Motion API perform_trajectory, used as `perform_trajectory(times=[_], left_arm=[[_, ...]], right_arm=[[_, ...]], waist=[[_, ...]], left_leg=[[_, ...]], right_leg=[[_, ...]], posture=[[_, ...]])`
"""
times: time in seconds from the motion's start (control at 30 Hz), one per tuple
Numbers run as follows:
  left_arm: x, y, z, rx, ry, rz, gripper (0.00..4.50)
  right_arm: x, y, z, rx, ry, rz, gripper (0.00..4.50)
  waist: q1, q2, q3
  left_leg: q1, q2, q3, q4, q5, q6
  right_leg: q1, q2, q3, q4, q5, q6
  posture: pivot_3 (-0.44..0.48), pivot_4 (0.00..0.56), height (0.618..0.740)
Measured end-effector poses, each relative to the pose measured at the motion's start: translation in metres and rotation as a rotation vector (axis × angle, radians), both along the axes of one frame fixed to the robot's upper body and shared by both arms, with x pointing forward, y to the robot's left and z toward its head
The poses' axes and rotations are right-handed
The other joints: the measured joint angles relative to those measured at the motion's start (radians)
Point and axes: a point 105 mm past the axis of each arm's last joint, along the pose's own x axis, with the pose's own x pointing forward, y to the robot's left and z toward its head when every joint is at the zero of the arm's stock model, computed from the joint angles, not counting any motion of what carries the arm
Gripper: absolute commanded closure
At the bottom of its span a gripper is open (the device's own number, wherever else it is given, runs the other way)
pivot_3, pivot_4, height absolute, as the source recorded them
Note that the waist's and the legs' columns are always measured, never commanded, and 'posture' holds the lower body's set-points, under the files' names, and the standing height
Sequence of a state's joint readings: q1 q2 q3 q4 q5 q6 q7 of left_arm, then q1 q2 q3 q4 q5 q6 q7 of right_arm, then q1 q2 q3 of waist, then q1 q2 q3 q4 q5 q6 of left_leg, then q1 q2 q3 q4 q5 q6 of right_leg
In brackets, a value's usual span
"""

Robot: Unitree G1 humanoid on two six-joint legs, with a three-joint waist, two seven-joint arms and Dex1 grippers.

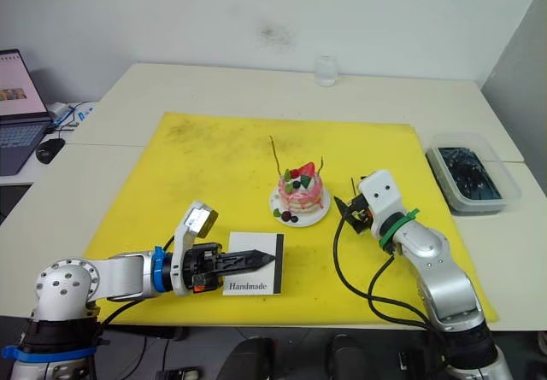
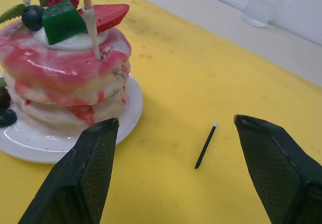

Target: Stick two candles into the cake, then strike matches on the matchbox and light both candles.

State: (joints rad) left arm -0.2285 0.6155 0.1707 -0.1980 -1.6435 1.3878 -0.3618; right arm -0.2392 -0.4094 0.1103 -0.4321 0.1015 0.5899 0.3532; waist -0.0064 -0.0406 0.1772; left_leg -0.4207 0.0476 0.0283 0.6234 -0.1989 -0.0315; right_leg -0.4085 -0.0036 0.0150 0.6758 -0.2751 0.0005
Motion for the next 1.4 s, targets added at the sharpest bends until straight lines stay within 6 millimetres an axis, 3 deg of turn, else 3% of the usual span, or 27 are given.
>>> perform_trajectory(times=[0.47, 0.67, 0.9, 1.0, 1.23, 1.27, 1.4], left_arm=[[0.0, -0.002, -0.001, -0.005, 0.01, -0.006, 4.5], [0.002, -0.004, -0.001, -0.007, 0.007, 0.001, 4.5], [0.002, -0.005, -0.002, -0.005, 0.003, 0.004, 4.5], [0.002, -0.006, -0.002, -0.005, 0.003, 0.003, 4.5], [0.002, -0.007, -0.002, -0.004, -0.002, 0.009, 4.5], [0.002, -0.007, -0.002, -0.003, -0.002, 0.009, 4.5], [0.001, -0.007, -0.003, 0.002, -0.001, 0.003, 4.5]], right_arm=[[0.021, -0.001, -0.032, 0.087, 0.038, -0.16, 0.69], [0.04, 0.005, -0.029, 0.143, 0.011, -0.212, 0.69], [0.053, 0.003, -0.04, 0.167, 0.047, -0.286, 0.69], [0.058, 0.0, -0.04, 0.188, 0.056, -0.322, 1.58], [0.058, 0.001, -0.043, 0.208, 0.083, -0.329, 4.25], [0.058, 0.002, -0.043, 0.209, 0.085, -0.327, 4.45], [0.057, 0.005, -0.042, 0.216, 0.094, -0.322, 4.45]], waist=[[-0.002, 0.0, 0.0], [-0.005, 0.0, 0.0], [-0.01, 0.0, 0.0], [-0.011, 0.0, 0.0], [-0.011, 0.0, 0.0], [-0.011, 0.0, 0.0], [-0.014, 0.0, 0.0]], left_leg=[[0.0, 0.0, 0.001, 0.0, 0.0, 0.0], [0.0, 0.0, 0.0, 0.0, 0.0, 0.0], [0.0, 0.0, 0.0, 0.001, 0.0, 0.0], [0.0, 0.0, 0.0, 0.001, 0.0, 0.0], [0.0, 0.0, 0.0, 0.001, 0.0, 0.0], [0.0, 0.0, 0.0, 0.001, 0.0, 0.0], [0.0, 0.0, 0.0, 0.001, 0.0, 0.0]], right_leg=[[0.0, 0.0, 0.001, 0.001, 0.0, 0.0], [0.0, 0.0, 0.0, 0.002, 0.0, 0.0], [0.0, 0.0, 0.001, 0.002, 0.0, 0.0], [0.0, 0.0, 0.001, 0.002, 0.0, 0.0], [0.0, 0.0, 0.001, 0.003, 0.0, 0.0], [0.0, 0.0, 0.001, 0.003, 0.0, 0.0], [0.0, 0.0, 0.0, 0.003, 0.0, 0.0]], posture=[[0.0, 0.15, 0.74], [0.0, 0.15, 0.74], [0.0, 0.15, 0.74], [0.0, 0.15, 0.74], [0.0, 0.15, 0.74], [0.0, 0.15, 0.74], [0.0, 0.15, 0.74]])
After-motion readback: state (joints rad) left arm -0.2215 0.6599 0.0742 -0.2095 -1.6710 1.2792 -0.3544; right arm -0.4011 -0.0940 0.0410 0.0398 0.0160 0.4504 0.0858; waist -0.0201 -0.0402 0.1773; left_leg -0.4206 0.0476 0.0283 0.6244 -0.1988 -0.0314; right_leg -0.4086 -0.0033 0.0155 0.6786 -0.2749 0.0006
